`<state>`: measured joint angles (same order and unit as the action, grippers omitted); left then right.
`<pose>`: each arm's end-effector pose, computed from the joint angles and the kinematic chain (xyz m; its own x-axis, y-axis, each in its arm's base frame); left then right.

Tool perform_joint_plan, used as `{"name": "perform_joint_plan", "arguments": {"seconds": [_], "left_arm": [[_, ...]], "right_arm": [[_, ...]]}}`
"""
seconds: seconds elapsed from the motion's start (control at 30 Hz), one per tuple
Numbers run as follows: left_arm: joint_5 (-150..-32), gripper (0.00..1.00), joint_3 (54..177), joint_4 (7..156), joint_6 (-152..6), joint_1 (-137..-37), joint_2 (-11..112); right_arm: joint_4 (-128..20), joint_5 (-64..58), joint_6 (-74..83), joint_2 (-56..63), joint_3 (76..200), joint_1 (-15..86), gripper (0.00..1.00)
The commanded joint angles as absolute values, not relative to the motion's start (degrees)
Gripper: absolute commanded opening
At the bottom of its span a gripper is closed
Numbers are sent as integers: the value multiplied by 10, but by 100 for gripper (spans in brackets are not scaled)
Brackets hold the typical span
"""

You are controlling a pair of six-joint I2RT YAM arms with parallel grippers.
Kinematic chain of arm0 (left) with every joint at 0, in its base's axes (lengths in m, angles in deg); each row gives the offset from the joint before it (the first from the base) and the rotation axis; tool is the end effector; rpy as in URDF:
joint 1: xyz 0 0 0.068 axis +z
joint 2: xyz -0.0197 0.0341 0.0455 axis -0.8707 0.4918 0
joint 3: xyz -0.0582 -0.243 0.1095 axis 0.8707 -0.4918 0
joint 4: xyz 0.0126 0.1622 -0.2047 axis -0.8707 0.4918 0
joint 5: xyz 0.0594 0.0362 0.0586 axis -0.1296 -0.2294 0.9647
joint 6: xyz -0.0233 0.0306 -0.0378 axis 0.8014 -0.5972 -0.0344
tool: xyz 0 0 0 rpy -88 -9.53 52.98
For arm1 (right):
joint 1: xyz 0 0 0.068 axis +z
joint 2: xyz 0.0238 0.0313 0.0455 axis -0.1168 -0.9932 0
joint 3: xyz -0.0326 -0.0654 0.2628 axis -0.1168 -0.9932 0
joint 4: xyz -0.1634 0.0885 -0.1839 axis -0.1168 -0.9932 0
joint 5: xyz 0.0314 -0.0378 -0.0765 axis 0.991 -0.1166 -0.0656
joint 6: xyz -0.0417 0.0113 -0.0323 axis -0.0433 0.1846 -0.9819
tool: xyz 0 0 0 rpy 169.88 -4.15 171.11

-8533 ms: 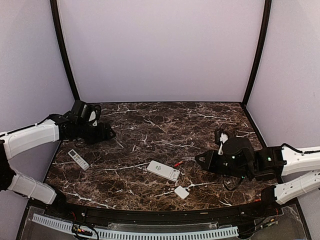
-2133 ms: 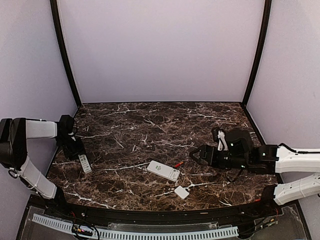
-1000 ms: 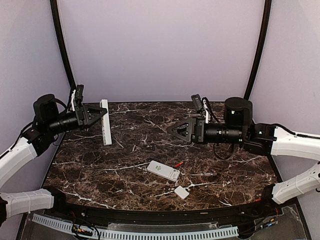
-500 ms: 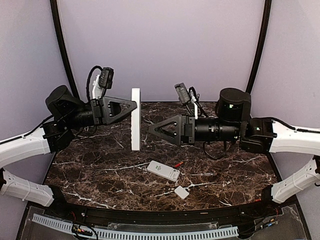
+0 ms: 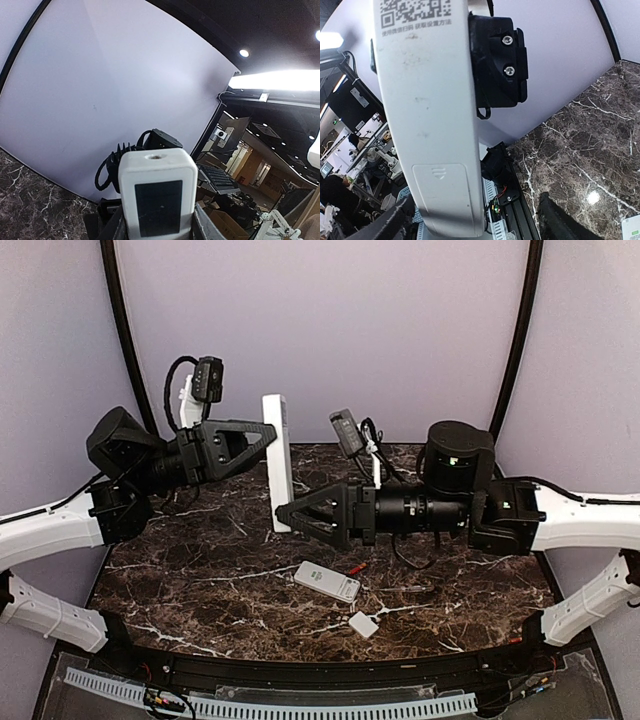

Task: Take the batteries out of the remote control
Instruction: Pass from the left arm to the right, then pass from the right arm to the left

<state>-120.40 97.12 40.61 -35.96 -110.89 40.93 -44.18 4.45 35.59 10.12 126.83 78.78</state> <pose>0.1426 -0.2065 0.4146 -0.4891 -0.3351 -0.8053 0.8713 -0.2308 -0.4331 0.0866 0.2973 0.3826 -0.6162 0.0214 -0.7873 -0.7856 0.0543 0.6163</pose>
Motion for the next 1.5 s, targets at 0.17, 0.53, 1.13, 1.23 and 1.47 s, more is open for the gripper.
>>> {"name": "perform_joint_plan", "arguments": {"seconds": [0.17, 0.53, 1.13, 1.23, 1.47], "left_arm": [[-1188, 27, 989, 384, -367, -1117, 410], [-1037, 81, 982, 638, -422, -1116, 335], [-987, 83, 1039, 854, -352, -1130, 418], [-993, 83, 1047, 862, -342, -1131, 441], [-979, 77, 1038, 877, -325, -1132, 460]], "right_arm": [[-416, 42, 340, 103, 1277, 795, 37], [-520, -97, 345, 161, 1245, 795, 5], [-746, -233, 372, 57, 1329, 798, 4], [-748, -227, 371, 40, 1338, 803, 4], [-762, -223, 356, 17, 1361, 806, 4]]}}
